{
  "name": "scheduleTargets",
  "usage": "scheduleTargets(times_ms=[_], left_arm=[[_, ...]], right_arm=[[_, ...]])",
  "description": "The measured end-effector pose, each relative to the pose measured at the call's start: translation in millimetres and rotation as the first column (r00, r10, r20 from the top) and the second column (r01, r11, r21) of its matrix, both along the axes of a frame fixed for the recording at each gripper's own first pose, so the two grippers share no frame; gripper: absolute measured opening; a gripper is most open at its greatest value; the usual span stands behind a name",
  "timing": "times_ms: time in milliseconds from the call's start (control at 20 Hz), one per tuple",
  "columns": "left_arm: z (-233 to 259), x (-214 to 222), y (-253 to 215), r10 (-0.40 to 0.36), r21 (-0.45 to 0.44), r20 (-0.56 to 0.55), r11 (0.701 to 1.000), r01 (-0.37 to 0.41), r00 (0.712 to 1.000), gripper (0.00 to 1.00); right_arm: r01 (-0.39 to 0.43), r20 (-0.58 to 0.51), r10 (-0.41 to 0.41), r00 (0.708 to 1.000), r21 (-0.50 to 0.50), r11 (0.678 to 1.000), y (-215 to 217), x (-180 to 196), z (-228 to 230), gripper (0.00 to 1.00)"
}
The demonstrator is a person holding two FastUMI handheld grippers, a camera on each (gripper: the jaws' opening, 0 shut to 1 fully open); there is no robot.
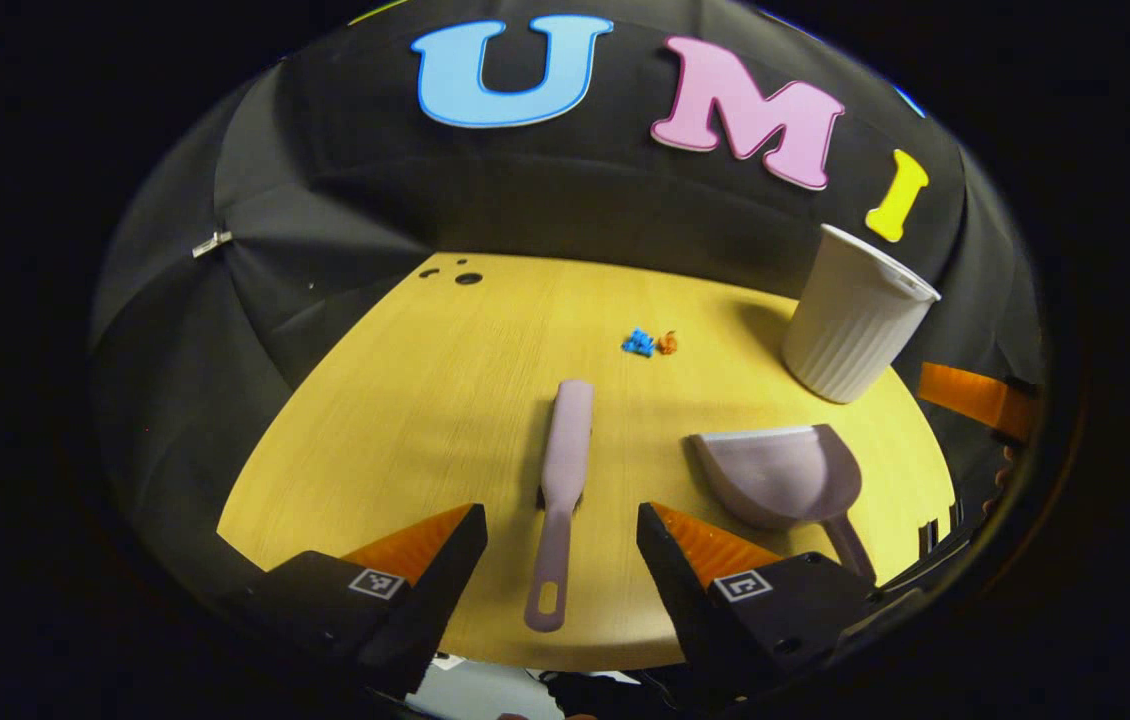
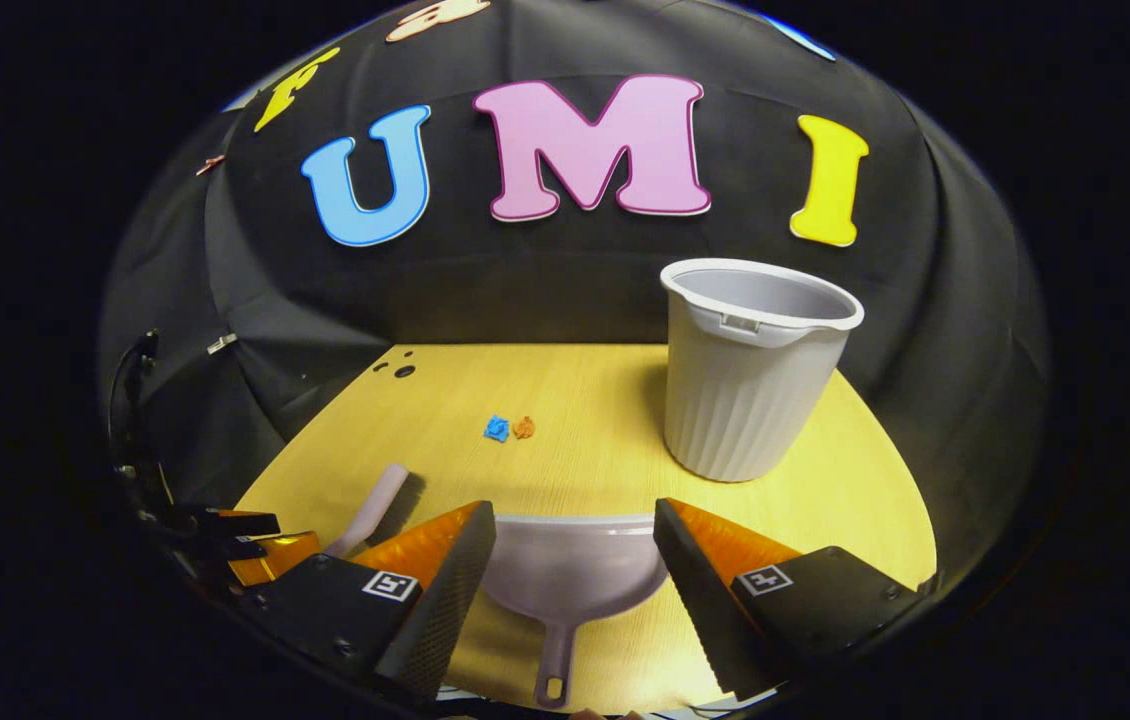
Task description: Pick up the small broom and dustpan from the desktop, sweep the trash into the dustpan with the broom, and then empty the trash into the garbage bin.
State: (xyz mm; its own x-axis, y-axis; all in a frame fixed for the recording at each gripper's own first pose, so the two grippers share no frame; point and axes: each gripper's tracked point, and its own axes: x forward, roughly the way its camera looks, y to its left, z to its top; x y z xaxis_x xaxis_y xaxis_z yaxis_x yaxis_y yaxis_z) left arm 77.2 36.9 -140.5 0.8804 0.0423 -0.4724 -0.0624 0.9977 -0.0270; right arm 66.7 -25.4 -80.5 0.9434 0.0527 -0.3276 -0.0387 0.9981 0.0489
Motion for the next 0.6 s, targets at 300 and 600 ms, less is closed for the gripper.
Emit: scheduleTargets(times_ms=[300,600], left_arm=[[-44.3,26.4,12.4,0.006,0.036,-0.197,0.999,0.001,0.980,0.96],[-73.2,55.5,18.2,-0.018,0.127,-0.344,0.990,0.066,0.939,0.96]], right_arm=[[-0.068,-0.130,0.070,0.989,0.025,0.997,3.0,5.8,-40.1,0.99],[0.001,-0.223,0.012,0.975,0.061,0.998,-6.4,0.5,-63.8,0.99]])
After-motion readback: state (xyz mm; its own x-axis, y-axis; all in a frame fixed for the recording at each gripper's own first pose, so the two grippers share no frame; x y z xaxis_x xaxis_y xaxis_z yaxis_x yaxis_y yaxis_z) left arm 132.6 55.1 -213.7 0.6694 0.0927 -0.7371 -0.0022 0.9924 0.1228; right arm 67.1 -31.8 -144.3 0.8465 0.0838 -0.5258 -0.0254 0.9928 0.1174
